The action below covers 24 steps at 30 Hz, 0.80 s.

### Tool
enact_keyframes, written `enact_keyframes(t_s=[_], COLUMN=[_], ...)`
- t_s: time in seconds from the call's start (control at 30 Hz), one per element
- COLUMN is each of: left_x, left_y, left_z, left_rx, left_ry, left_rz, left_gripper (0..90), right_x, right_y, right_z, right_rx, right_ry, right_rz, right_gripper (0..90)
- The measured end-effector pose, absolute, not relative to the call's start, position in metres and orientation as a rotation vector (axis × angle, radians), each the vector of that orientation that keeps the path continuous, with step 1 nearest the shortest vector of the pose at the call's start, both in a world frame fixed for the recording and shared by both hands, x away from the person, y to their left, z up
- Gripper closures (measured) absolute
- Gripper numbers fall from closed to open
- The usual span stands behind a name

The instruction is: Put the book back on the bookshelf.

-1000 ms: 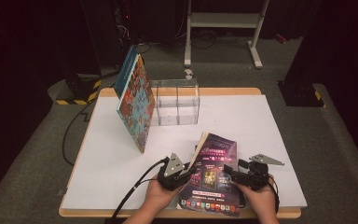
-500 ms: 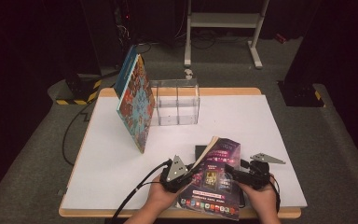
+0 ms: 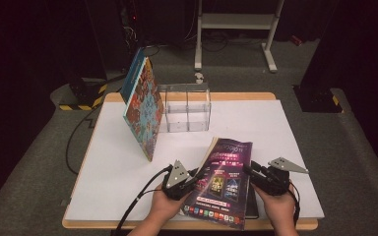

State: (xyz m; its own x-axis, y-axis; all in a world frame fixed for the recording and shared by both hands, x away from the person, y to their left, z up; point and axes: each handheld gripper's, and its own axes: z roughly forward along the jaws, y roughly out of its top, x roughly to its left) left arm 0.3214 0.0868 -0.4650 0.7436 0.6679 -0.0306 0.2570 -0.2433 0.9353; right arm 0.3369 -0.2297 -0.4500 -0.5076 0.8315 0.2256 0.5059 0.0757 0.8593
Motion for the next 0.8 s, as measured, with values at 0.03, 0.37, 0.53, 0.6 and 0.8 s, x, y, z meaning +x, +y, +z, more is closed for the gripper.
enact_keyframes(t_s=[0.03,0.37,0.53,0.6,0.8], left_x=[0.322,0.319,0.322,0.325,0.34], left_y=[0.091,0.136,0.159,0.165,0.18], left_z=[-0.464,-0.454,-0.451,-0.45,-0.445], left_rx=[1.815,1.727,1.69,1.672,1.612], left_ry=[0.723,0.787,0.828,0.849,0.881], left_rz=[0.46,0.542,0.593,0.603,0.677], left_gripper=[81.9,81.5,81.8,81.9,82.0], right_x=[0.337,0.34,0.346,0.35,0.368], right_y=[-0.227,-0.175,-0.145,-0.135,-0.107], right_z=[-0.447,-0.416,-0.407,-0.407,-0.399], right_rx=[1.313,1.167,1.097,1.085,1.049], right_ry=[2.037,2.052,2.073,2.082,2.068], right_rz=[1.429,1.492,1.506,1.511,1.513], right_gripper=[68.6,72.3,73.6,74.5,78.6])
